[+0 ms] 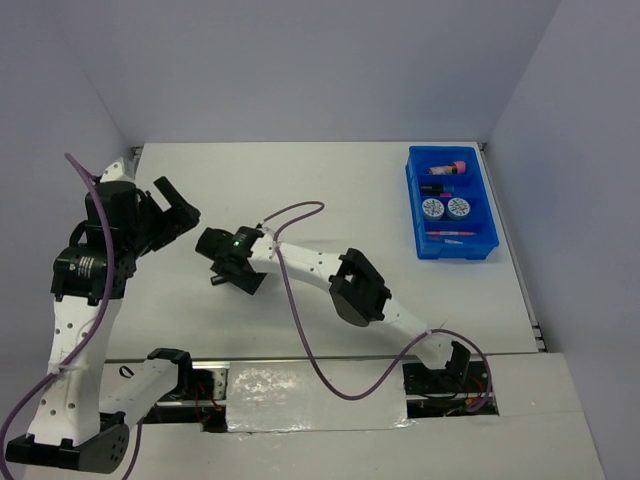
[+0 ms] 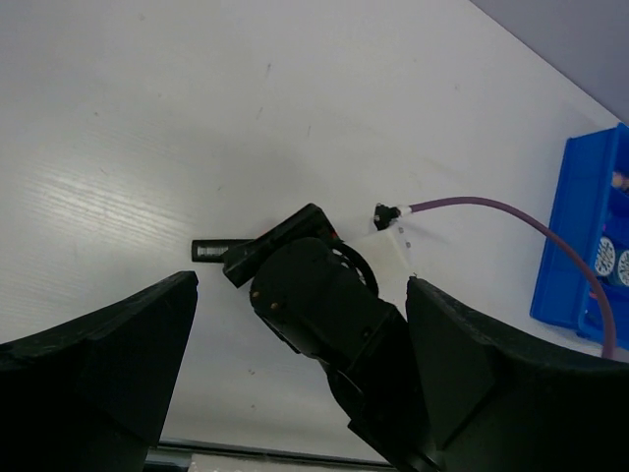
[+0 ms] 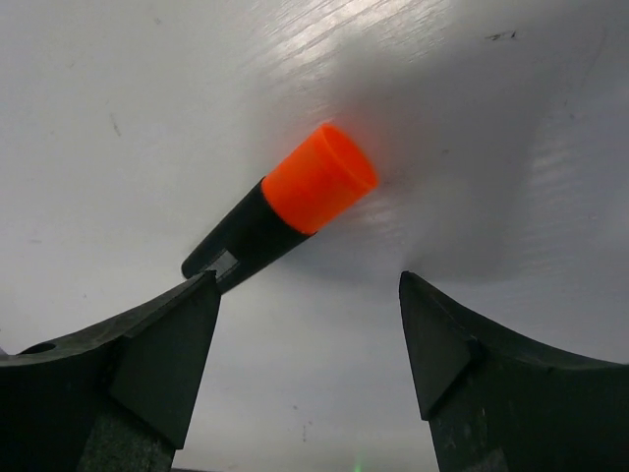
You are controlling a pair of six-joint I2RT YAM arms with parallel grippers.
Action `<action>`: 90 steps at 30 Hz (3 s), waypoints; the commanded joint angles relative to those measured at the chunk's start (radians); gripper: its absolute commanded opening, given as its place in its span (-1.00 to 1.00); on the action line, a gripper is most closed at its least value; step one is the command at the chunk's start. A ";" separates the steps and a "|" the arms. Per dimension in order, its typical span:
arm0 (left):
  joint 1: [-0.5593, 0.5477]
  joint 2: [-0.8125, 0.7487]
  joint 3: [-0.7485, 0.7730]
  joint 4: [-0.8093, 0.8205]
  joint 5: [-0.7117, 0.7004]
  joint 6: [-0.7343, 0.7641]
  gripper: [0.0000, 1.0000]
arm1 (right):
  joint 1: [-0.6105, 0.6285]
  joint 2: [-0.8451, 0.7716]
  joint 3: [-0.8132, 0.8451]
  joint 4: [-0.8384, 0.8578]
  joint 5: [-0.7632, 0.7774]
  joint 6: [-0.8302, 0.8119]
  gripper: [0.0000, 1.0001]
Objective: Sort the stationery into containers
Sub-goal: Move the pen to the center of the board, then pick up the stationery from the center of the board.
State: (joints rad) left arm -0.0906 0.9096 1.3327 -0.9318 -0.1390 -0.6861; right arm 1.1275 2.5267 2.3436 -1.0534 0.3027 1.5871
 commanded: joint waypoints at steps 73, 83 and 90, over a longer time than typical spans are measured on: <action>-0.044 -0.020 -0.069 0.120 -0.031 0.166 0.99 | -0.354 -0.263 -0.733 0.208 -0.221 -1.093 -0.36; -0.028 0.009 -0.073 0.146 -0.022 0.177 0.99 | -0.327 -0.252 -0.767 0.230 -0.205 -1.107 -0.34; -0.011 0.037 -0.049 0.148 -0.016 0.186 0.99 | -0.388 -0.411 -0.741 0.259 -0.255 -1.118 -1.00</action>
State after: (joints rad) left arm -0.1112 0.9409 1.2694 -0.8272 -0.1585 -0.5232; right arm 0.7731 2.1574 1.6512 -0.7643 0.0826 0.4843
